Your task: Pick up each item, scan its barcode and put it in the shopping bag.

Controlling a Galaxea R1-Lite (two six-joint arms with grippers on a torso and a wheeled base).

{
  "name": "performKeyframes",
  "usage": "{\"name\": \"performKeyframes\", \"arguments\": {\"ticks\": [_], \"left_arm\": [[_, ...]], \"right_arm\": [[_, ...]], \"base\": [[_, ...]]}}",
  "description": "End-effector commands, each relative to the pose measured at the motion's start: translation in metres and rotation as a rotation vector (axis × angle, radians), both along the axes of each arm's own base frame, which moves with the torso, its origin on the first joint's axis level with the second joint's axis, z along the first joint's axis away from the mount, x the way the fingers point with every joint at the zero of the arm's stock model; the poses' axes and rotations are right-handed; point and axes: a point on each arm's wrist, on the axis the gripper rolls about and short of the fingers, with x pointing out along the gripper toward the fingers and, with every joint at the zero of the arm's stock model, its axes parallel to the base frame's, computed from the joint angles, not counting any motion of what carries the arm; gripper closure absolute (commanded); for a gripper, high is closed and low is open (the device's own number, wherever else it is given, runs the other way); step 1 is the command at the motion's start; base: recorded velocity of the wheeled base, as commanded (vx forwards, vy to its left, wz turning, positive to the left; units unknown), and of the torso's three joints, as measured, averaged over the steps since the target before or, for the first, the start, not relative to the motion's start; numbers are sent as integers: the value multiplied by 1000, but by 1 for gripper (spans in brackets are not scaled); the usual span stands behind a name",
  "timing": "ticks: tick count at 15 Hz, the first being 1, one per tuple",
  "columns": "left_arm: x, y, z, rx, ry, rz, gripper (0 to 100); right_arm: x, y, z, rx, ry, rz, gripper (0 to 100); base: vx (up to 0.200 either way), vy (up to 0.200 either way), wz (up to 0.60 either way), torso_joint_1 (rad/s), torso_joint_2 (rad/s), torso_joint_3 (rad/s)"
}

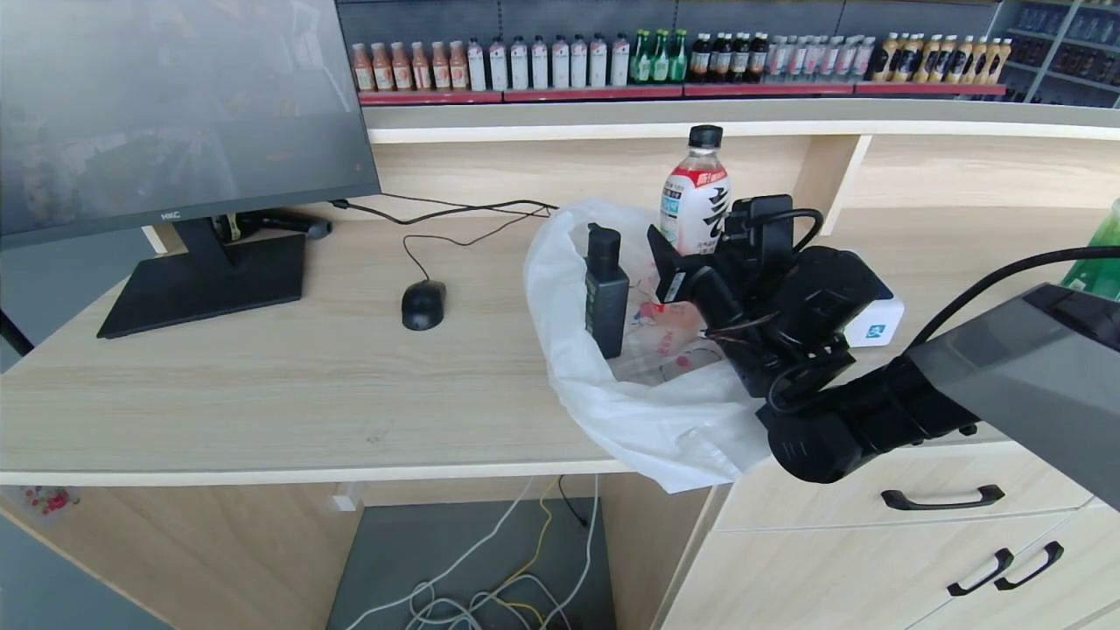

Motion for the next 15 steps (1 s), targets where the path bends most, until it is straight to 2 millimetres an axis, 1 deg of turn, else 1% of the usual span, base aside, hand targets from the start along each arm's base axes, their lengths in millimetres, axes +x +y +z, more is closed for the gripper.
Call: {"name": "performKeyframes", "arguments": {"ticks": [1, 5, 15], "left_arm": [[0, 0, 0, -1, 0, 1, 0], [0, 0, 0, -1, 0, 1, 0], [0, 0, 0, -1, 0, 1, 0]], "right_arm": [[1, 1, -4, -4, 8, 1, 100], [1, 3, -9, -10, 19, 6, 100], [-2, 6, -12, -15, 27, 15, 100]], "base": [[0, 0, 0, 0, 0, 0], [0, 0, 0, 0, 0, 0], [0, 0, 0, 0, 0, 0]]}}
